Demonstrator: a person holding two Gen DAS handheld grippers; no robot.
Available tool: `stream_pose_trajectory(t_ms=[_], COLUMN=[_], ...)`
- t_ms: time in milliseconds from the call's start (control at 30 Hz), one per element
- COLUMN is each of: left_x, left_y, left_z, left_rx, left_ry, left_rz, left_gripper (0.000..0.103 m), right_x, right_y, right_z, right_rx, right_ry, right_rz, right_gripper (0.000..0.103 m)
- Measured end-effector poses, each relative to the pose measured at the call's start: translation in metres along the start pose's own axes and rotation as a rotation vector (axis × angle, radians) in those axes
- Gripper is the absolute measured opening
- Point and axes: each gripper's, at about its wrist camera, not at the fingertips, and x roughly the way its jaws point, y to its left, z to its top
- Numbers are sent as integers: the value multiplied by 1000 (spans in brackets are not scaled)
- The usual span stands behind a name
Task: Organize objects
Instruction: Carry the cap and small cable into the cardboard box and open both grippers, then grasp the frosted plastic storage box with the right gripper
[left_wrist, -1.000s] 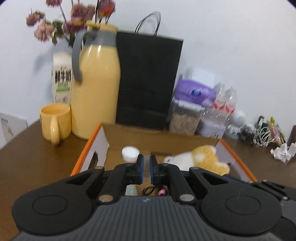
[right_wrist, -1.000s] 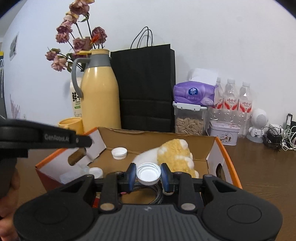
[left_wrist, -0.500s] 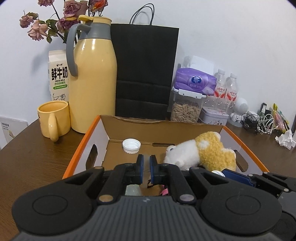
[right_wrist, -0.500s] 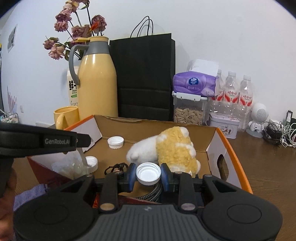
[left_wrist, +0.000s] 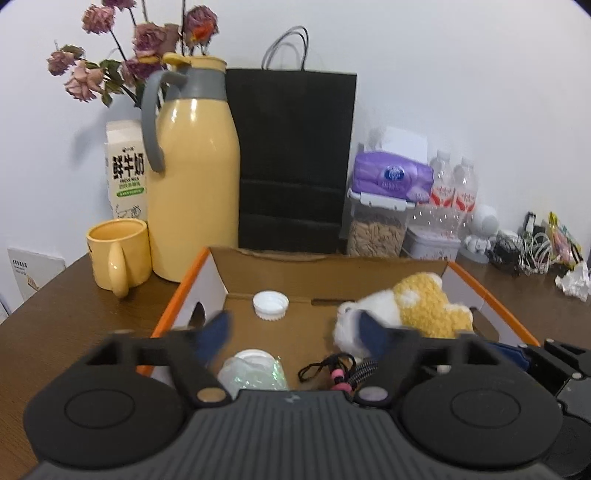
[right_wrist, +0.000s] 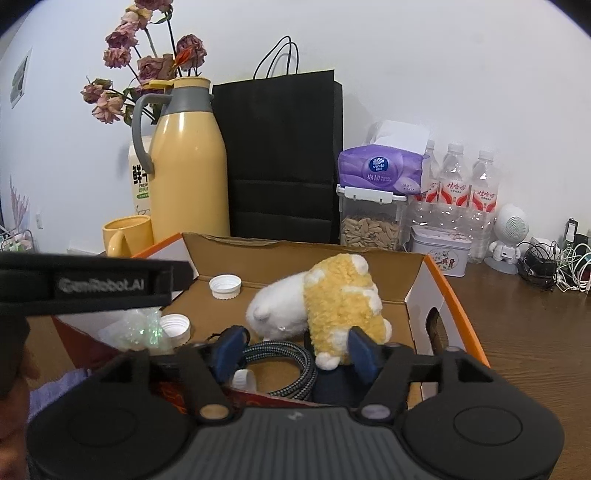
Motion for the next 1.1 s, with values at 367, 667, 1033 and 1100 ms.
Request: stream_pose_trajectory(t_ms=[367,667,1033,1100], left_x=[-7,-36,-77,-80], left_y=[3,13,30,34], left_z=[3,7,-19,-26], left_rx=[-13,-9,47,52], left_ry=[-28,-62,-26,0], left_rz=[20,13,39,42], left_gripper=[103,103,103,103], right_x=[-5,-40,-67,-71], right_y=[-7,-10,-9,-9], right_z=[2,2,-24,-30], right_rx=[25,3,-55,-62], right_ry=[-14,-37,44,63], right_rz=[-29,-33,-26,-28], right_gripper=[97,103,103,103])
